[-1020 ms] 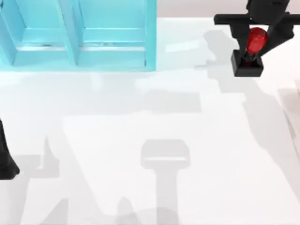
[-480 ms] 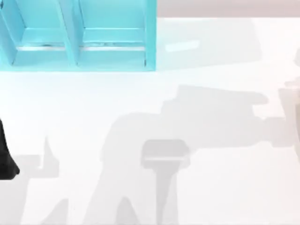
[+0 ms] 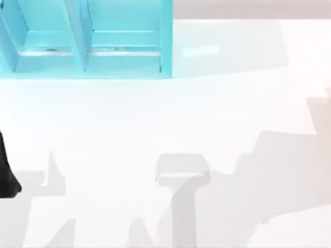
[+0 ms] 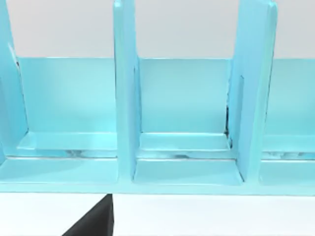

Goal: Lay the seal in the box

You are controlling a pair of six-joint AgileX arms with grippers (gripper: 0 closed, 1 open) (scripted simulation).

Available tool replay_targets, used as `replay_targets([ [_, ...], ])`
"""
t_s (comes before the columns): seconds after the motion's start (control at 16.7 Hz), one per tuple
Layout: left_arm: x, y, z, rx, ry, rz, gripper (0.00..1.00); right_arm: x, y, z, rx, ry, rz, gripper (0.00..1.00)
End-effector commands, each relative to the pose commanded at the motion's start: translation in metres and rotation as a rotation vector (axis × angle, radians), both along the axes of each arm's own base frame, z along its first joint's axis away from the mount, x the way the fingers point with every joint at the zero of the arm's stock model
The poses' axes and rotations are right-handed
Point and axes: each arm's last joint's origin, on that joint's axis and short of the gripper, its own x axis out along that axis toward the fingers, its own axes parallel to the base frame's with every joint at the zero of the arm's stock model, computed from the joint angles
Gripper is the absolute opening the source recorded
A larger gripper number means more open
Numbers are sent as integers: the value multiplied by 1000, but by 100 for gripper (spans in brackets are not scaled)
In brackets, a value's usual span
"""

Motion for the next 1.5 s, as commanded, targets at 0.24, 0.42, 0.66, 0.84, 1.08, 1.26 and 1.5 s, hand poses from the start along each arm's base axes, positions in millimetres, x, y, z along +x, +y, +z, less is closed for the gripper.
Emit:
replay_targets([
  [0.24,0,0,0,0,0,0,100,2,1,-5,2,4,5,0],
  [0.42,0,0,0,0,0,0,100,2,0,-25,-1,-3,0,0],
  [0.66,0,0,0,0,0,0,100,0,0,-59,0,0,0,0],
  [0.84,0,0,0,0,0,0,100,0,0,-65,0,0,0,0],
  [1.08,0,0,0,0,0,0,100,0,0,-65,0,0,0,15],
  [1.26,0,0,0,0,0,0,100,0,0,-65,0,0,0,38],
  [1.5,0,0,0,0,0,0,100,0,0,-65,0,0,0,68],
])
